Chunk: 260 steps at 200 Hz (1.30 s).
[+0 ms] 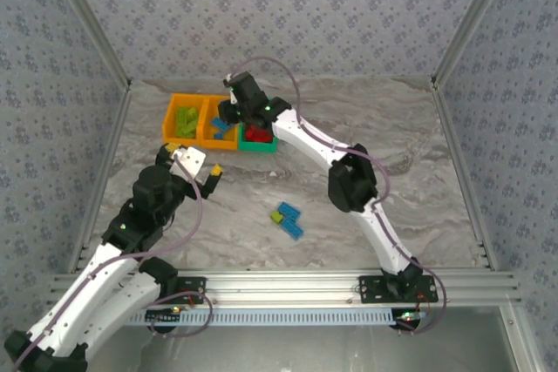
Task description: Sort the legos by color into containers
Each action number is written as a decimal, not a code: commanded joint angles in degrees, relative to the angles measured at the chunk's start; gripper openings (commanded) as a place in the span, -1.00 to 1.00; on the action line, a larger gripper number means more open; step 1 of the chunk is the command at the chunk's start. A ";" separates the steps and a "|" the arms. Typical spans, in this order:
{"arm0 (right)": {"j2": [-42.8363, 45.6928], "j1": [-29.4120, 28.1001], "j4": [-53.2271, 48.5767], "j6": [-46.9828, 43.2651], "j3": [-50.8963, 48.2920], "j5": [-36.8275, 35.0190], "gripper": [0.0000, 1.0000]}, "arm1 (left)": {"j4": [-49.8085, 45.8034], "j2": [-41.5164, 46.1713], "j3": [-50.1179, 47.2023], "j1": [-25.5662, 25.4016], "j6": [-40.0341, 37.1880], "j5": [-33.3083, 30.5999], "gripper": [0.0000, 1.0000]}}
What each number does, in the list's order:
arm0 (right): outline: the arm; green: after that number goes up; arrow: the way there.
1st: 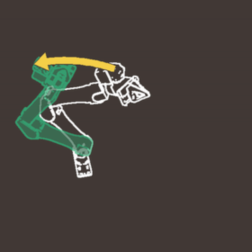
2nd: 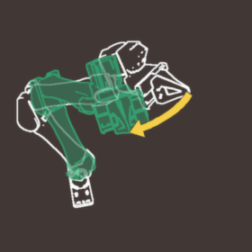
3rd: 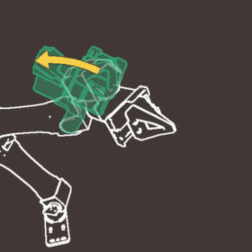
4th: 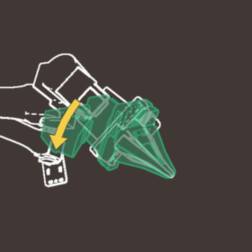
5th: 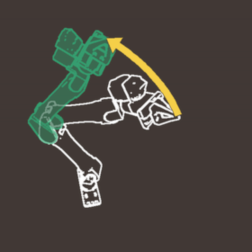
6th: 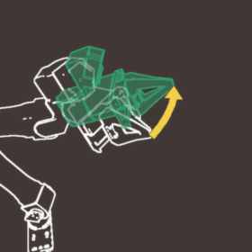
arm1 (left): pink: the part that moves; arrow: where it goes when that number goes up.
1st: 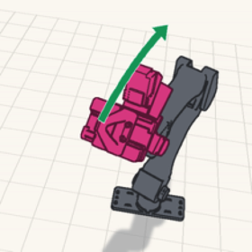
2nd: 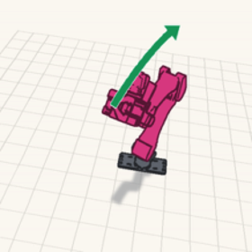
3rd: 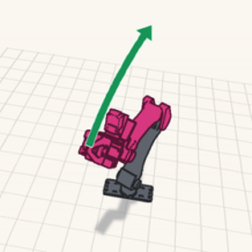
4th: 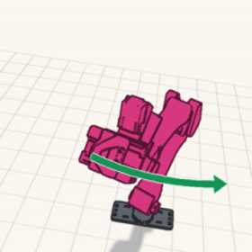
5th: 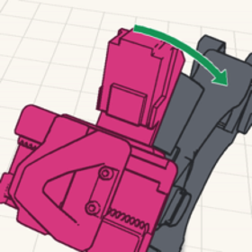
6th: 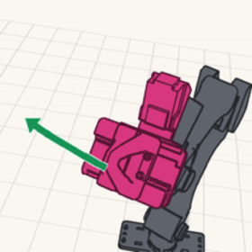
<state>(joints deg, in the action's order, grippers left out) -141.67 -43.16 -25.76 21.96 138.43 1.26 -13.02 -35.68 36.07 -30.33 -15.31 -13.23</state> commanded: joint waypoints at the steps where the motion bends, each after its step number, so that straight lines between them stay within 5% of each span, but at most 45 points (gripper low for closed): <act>1: -8.03 1.31 -6.15 0.23 12.90 3.21 -0.36 | 1.07 -0.60 2.87 0.40 0.38 -1.30 0.98; 25: -10.52 1.29 -3.93 0.48 16.43 5.69 0.17 | 1.48 -0.53 2.62 0.82 0.25 -1.38 0.99; 89: 4.31 0.79 -18.57 -3.07 13.60 2.81 0.30 | 0.76 -1.90 3.60 1.79 4.25 -3.33 0.98; 122: 26.83 0.33 -18.20 -5.18 -12.97 2.98 0.34 | -6.03 -4.18 9.29 1.88 12.58 -2.05 0.99; 139: 41.48 -0.32 -14.94 -6.46 -29.34 3.14 0.40 | -13.42 -6.45 15.71 1.91 24.10 2.34 0.97; 177: 71.19 -1.06 -16.95 -3.48 -56.82 -2.32 0.66 | -17.04 -11.48 17.60 0.05 43.98 21.50 0.89; 210: 89.62 -0.84 -26.42 3.89 -71.18 -4.81 0.99 | -22.84 -20.12 18.85 -13.31 40.88 22.83 0.89; 260: 99.13 -0.69 -30.93 10.39 -83.29 4.82 1.00 | -14.08 -34.14 14.02 -23.39 40.47 19.59 0.86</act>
<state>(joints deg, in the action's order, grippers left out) -43.24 -43.97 -53.21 27.49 58.13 1.15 -29.87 -65.89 51.13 -51.59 24.80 8.16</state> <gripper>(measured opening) 0.999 0.933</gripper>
